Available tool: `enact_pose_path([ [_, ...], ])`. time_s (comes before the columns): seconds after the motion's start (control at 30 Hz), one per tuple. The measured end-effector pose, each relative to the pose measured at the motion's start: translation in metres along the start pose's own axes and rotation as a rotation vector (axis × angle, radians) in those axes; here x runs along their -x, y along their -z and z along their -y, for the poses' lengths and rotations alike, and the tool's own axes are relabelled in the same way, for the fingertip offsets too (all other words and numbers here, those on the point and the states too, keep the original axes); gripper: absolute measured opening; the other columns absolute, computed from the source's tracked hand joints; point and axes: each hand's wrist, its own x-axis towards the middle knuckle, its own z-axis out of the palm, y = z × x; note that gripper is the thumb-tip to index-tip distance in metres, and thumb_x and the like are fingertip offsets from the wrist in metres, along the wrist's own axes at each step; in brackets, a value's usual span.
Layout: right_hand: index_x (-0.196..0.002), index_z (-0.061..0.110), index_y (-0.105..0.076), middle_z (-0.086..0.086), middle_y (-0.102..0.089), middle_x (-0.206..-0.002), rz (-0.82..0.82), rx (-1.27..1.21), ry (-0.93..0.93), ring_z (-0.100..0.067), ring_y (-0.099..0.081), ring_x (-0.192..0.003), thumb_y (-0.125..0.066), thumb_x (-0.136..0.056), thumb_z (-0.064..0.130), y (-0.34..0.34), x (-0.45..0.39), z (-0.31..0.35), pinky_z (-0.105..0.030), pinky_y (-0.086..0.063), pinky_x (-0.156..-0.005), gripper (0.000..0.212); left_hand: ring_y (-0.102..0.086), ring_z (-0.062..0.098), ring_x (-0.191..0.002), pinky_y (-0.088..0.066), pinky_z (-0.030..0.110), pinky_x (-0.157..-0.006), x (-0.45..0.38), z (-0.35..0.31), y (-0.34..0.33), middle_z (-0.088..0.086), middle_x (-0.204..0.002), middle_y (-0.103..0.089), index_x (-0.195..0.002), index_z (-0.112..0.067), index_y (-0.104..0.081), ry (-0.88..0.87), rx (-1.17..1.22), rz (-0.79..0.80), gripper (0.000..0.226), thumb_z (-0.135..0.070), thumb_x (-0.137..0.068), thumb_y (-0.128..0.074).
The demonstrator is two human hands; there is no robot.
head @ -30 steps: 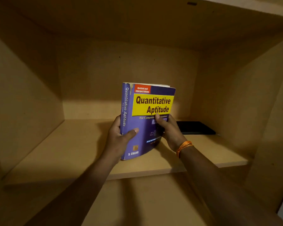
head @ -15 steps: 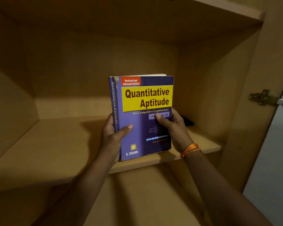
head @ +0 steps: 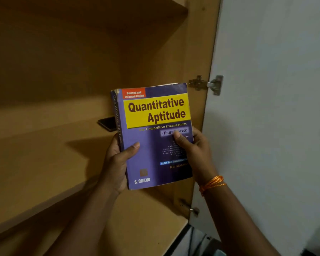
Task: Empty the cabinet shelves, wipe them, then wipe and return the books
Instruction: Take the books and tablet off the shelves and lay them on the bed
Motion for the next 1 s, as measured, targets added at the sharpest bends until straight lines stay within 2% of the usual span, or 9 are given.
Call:
enact_pose_path([
  [0.07,-0.109,0.007,-0.066,-0.015,-0.075,-0.105,-0.078,0.044,0.009,-0.033,-0.073,-0.095,-0.071,-0.085,0.029,0.020,0.019,0.007,-0.046,-0.061,-0.082,0.032,-0.073,0.027,-0.098,-0.061,0.039,-0.073,0.006,0.015,-0.015,0.008,-0.117,-0.074,-0.123,-0.020,-0.062,0.045,0.034,0.060,0.043,-0.006,-0.084,-0.070],
  [0.2,-0.103,0.011,-0.066,-0.012,-0.076,-0.101,-0.215,0.134,0.044,-0.028,-0.074,-0.092,-0.067,-0.092,0.020,0.058,0.057,0.021,-0.039,-0.061,-0.077,0.014,-0.072,0.025,-0.097,-0.061,0.036,-0.072,0.023,0.039,-0.049,0.007,-0.113,-0.074,-0.121,-0.019,-0.063,0.102,0.062,0.172,0.039,-0.007,-0.084,-0.068],
  [0.33,-0.105,0.003,-0.064,-0.015,-0.075,-0.100,-0.352,0.166,0.070,-0.033,-0.073,-0.094,-0.068,-0.091,0.023,0.096,0.099,0.037,-0.044,-0.061,-0.079,0.025,-0.071,0.031,-0.102,-0.061,0.040,-0.079,0.051,0.062,-0.089,0.013,-0.120,-0.072,-0.127,-0.012,-0.061,0.152,0.071,0.239,0.044,-0.013,-0.083,-0.065],
  [0.47,-0.105,0.003,-0.063,-0.014,-0.075,-0.098,-0.461,0.161,0.065,-0.030,-0.074,-0.090,-0.068,-0.086,0.026,0.130,0.147,0.051,-0.036,-0.061,-0.073,0.030,-0.069,0.037,-0.109,-0.057,0.052,-0.090,0.088,0.087,-0.127,0.014,-0.123,-0.071,-0.130,-0.014,-0.059,0.222,0.024,0.281,0.051,-0.021,-0.081,-0.075],
  [0.57,-0.108,0.001,-0.061,-0.012,-0.076,-0.096,-0.542,0.185,0.046,-0.025,-0.075,-0.086,-0.067,-0.090,0.020,0.162,0.190,0.065,-0.030,-0.060,-0.069,0.028,-0.072,0.035,-0.103,-0.060,0.048,-0.082,0.123,0.105,-0.160,0.010,-0.116,-0.074,-0.122,-0.019,-0.062,0.288,-0.019,0.307,0.058,-0.025,-0.069,-0.085],
  [0.7,-0.109,0.002,-0.060,-0.013,-0.076,-0.096,-0.642,0.217,0.012,-0.028,-0.075,-0.086,-0.069,-0.089,0.019,0.207,0.249,0.089,-0.032,-0.061,-0.070,0.028,-0.075,0.031,-0.095,-0.062,0.040,-0.069,0.176,0.123,-0.206,0.007,-0.111,-0.076,-0.120,-0.019,-0.062,0.381,-0.017,0.376,0.054,-0.015,-0.072,-0.087],
  [0.83,-0.109,0.004,-0.059,-0.011,-0.077,-0.096,-0.733,0.277,-0.020,-0.026,-0.076,-0.086,-0.071,-0.087,0.024,0.249,0.312,0.113,-0.032,-0.061,-0.069,0.032,-0.075,0.031,-0.093,-0.062,0.038,-0.068,0.237,0.131,-0.252,0.007,-0.108,-0.077,-0.121,-0.018,-0.063,0.423,0.012,0.440,0.048,-0.016,-0.074,-0.076],
  [0.93,-0.111,0.004,-0.059,-0.010,-0.077,-0.096,-0.803,0.325,-0.043,-0.026,-0.076,-0.086,-0.071,-0.086,0.028,0.277,0.362,0.131,-0.034,-0.061,-0.070,0.037,-0.075,0.033,-0.093,-0.063,0.041,-0.069,0.282,0.136,-0.281,0.008,-0.109,-0.076,-0.122,-0.019,-0.063,0.472,-0.001,0.486,0.054,-0.018,-0.074,-0.086],
  [1.0,-0.112,0.005,-0.060,-0.010,-0.076,-0.098,-0.863,0.348,-0.047,-0.026,-0.076,-0.087,-0.072,-0.085,0.031,0.296,0.399,0.144,-0.038,-0.061,-0.073,0.039,-0.075,0.034,-0.093,-0.063,0.045,-0.072,0.316,0.140,-0.303,0.009,-0.110,-0.076,-0.122,-0.020,-0.063,0.503,-0.006,0.528,0.055,-0.020,-0.072,-0.085],
])
